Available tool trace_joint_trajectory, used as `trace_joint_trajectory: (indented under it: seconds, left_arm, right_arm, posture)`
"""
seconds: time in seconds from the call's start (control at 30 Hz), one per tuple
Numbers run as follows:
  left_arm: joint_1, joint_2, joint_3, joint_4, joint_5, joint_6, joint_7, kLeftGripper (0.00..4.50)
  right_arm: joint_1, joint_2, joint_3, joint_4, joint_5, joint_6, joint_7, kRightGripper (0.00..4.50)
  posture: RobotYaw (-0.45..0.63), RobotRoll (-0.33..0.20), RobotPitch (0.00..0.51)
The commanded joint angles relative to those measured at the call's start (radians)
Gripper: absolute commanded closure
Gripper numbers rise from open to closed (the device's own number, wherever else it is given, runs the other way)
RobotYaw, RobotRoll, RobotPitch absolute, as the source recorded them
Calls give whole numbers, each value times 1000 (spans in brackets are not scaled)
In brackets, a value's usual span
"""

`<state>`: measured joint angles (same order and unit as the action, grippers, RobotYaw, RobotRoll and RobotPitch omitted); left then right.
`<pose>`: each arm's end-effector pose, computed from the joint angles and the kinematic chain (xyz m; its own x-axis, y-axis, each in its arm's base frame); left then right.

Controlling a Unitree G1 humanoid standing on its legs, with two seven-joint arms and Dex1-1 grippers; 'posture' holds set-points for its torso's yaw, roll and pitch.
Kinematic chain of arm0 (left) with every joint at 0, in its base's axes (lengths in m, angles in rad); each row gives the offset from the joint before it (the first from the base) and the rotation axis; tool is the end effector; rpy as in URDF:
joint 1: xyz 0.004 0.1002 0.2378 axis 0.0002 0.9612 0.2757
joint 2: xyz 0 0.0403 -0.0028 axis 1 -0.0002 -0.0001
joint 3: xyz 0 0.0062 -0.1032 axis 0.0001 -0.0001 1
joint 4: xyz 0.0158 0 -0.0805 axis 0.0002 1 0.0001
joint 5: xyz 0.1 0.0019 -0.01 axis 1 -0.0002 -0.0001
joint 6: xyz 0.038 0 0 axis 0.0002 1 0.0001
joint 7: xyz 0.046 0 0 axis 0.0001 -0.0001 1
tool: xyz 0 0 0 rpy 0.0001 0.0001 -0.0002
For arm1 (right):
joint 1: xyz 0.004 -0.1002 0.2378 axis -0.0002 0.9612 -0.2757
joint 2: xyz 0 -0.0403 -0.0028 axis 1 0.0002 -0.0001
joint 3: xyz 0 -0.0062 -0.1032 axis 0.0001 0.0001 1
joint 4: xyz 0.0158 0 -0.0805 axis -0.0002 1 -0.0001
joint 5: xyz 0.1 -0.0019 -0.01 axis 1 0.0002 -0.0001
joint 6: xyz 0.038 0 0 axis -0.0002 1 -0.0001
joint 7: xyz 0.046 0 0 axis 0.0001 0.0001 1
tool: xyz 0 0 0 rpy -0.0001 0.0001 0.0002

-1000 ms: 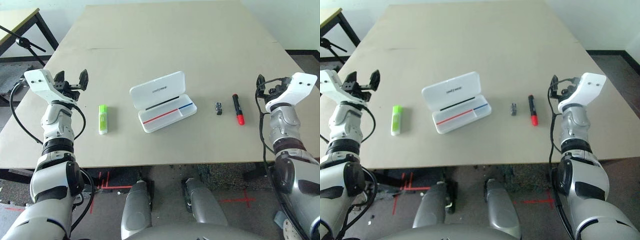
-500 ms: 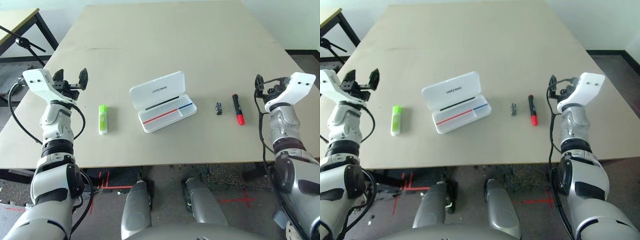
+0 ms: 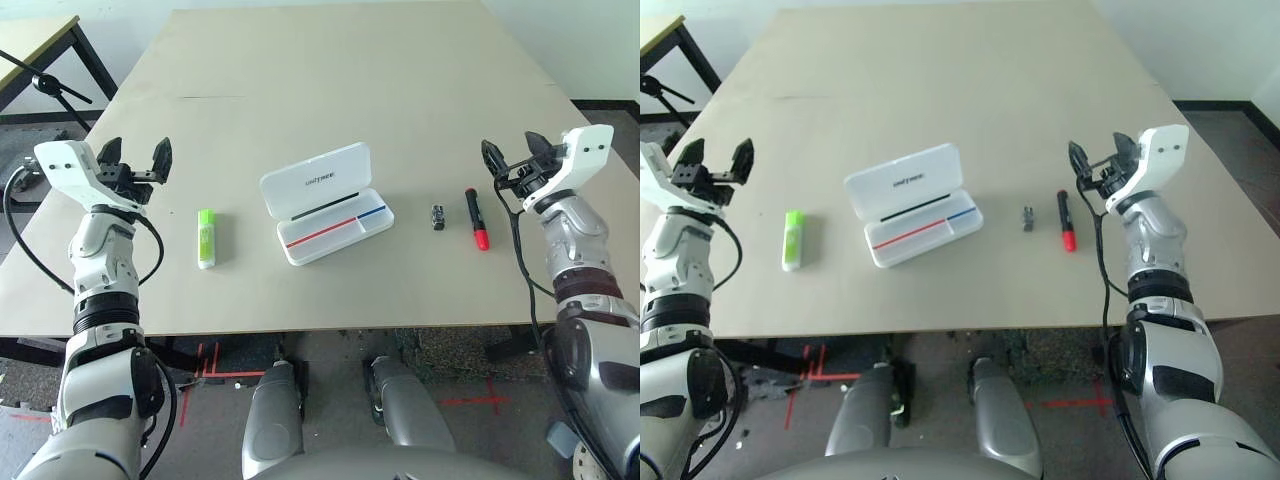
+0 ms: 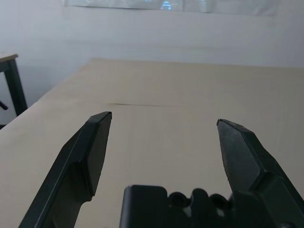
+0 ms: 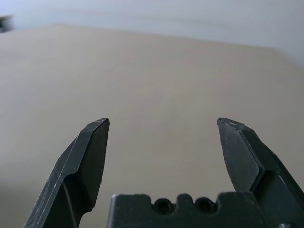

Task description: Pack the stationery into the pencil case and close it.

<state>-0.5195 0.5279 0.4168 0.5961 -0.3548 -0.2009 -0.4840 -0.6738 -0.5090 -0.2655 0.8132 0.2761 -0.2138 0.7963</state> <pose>0.2701 0.3225 0.1323 0.9487 -0.0133 0.3160 0.0005 0.9992 0.0404 0.3039 -0.2946 0.1278 0.8946 0.4222 0.1466 -0.4035 0.9040 -0.1412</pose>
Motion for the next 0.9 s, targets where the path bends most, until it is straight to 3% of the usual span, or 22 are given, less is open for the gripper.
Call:
trace_joint_trajectory:
  seconds: [0.03,0.3,0.7,0.9]
  left_arm:
    - [34,8,-3,-88,-18,52,-6,19]
    - [94,12,-24,-283,-50,163,-46,19]
    - [250,97,-165,-798,-165,456,-217,19]
    - [283,116,-268,-967,-217,591,-269,19]
  right_arm:
    - [40,-36,63,-96,14,88,151,0]
    - [111,-81,153,-284,28,251,331,0]
    - [124,-78,176,-267,2,245,352,0]
    - [123,-80,183,-269,5,250,369,0]
  posture:
    - [-49,0,147]
    - [-29,0,151]
    - [-17,0,155]
    - [-17,0,151]
